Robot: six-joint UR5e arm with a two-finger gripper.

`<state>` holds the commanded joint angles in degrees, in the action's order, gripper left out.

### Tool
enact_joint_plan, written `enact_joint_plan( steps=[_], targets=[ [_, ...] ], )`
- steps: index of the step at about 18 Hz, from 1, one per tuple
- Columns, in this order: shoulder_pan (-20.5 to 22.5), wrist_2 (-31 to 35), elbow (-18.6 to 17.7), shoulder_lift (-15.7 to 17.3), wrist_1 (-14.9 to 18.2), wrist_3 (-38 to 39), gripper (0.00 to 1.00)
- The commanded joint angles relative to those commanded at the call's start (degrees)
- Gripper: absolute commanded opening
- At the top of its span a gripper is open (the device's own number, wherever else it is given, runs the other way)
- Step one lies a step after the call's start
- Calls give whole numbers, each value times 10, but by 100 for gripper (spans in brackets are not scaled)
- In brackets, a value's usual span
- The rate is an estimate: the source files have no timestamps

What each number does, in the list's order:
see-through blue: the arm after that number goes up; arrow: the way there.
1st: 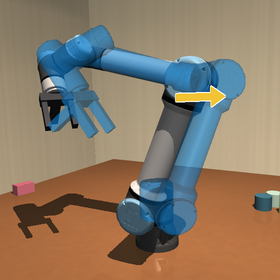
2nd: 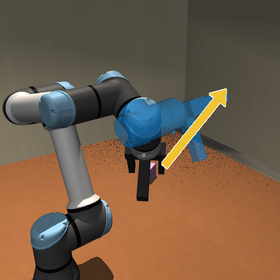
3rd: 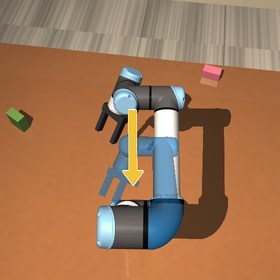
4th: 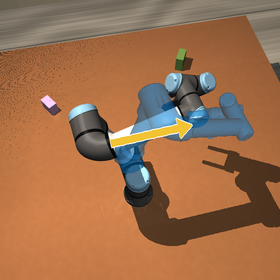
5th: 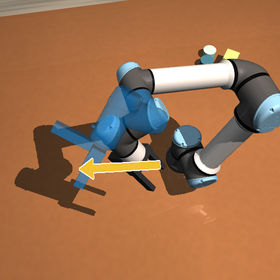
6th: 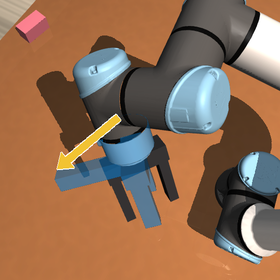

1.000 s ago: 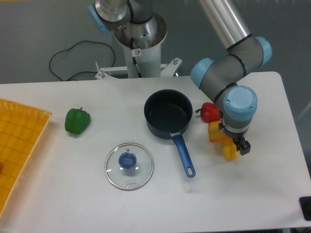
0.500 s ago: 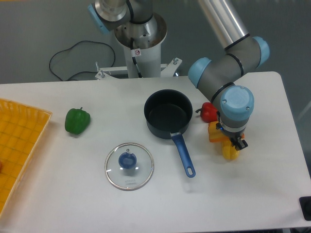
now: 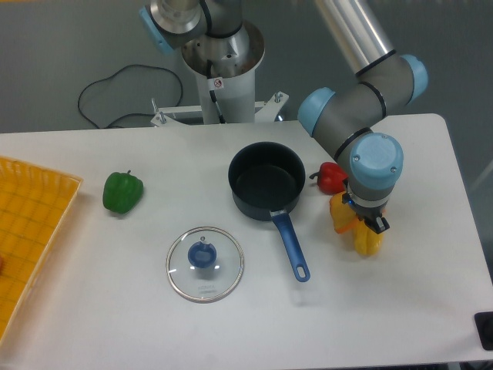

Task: Pick up the bread slice
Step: 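Lift the bread slice up off the yellow pepper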

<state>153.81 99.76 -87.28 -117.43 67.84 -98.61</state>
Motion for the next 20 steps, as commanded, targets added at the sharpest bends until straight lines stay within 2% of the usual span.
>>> enact_joint_plan(
  steps=[5,9,13,15,17,20],
  targets=[
    [4,-14,15,25,63,-1,9],
    [11,-22,26,68,144,-2,9],
    [15,-49,26,110,200,-2,9],
    [17,-51,23,116,228,-2,9],
    [19,-57,19,137,245,-2,9],
    [25,-80,15,141,247,-1,9]
  ],
)
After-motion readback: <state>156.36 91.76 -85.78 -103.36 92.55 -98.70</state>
